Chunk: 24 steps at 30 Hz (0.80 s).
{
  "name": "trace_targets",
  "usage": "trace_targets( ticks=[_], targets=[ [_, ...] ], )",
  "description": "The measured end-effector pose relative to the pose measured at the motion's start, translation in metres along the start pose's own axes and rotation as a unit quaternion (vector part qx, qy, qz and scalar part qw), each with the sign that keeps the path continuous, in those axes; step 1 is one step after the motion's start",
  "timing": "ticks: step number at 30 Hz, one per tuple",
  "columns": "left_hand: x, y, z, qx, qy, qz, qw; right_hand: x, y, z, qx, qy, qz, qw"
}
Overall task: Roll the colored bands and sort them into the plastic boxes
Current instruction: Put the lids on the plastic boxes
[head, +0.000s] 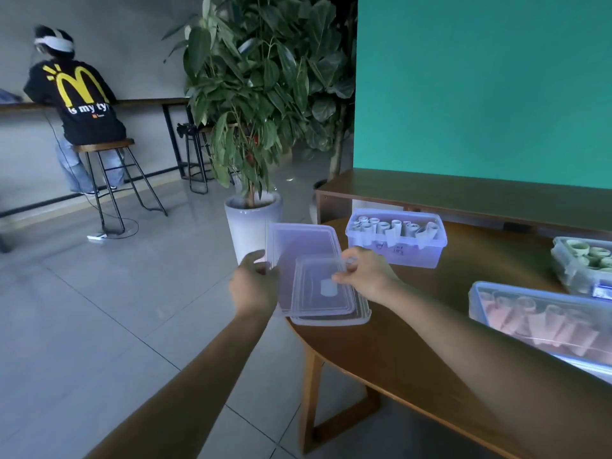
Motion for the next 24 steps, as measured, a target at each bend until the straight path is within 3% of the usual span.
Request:
trace_targets(
  ticks=[3,5,8,11,15,17,21,24],
  targets=[
    [-0.002,-0.031,0.003,-0.199,0.015,0.005,0.980,0.000,0.015,0.024,0.080,-0.017,0.018,0.996],
    [-0.001,-0.067,0.007,-0.269,0.029,-0.066,0.961,0.002,0.028,0.046,0.106,-0.048,0.039,0.993],
    [0.001,-0.124,0.009,-0.220,0.021,-0.200,0.955,0.007,0.046,0.098,0.173,-0.134,0.058,0.974],
    [0.000,-0.171,-0.001,-0.112,-0.014,-0.326,0.939,0.006,0.057,0.148,0.378,-0.146,0.007,0.914],
    [-0.001,-0.209,-0.037,0.034,-0.018,-0.503,0.863,0.009,0.061,0.196,0.513,-0.092,-0.075,0.850],
    [-0.005,-0.223,-0.055,0.066,-0.010,-0.557,0.828,0.013,0.055,0.215,0.524,-0.079,-0.098,0.842],
    [-0.010,-0.242,-0.078,0.092,-0.025,-0.603,0.792,0.016,0.034,0.236,0.528,-0.088,-0.112,0.837],
    [0.002,-0.243,-0.092,0.081,0.018,-0.560,0.825,0.017,0.019,0.240,0.562,-0.078,-0.113,0.815]
  ],
)
Point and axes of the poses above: each hand's wrist, its own x-axis towards the middle knuckle, its own z-axis out of the back of the hand, y = z × x, the point moved 8 cm from there along x, towards the middle knuckle, and after that the axes turned 4 degrees about x, right-handed, at the moved point
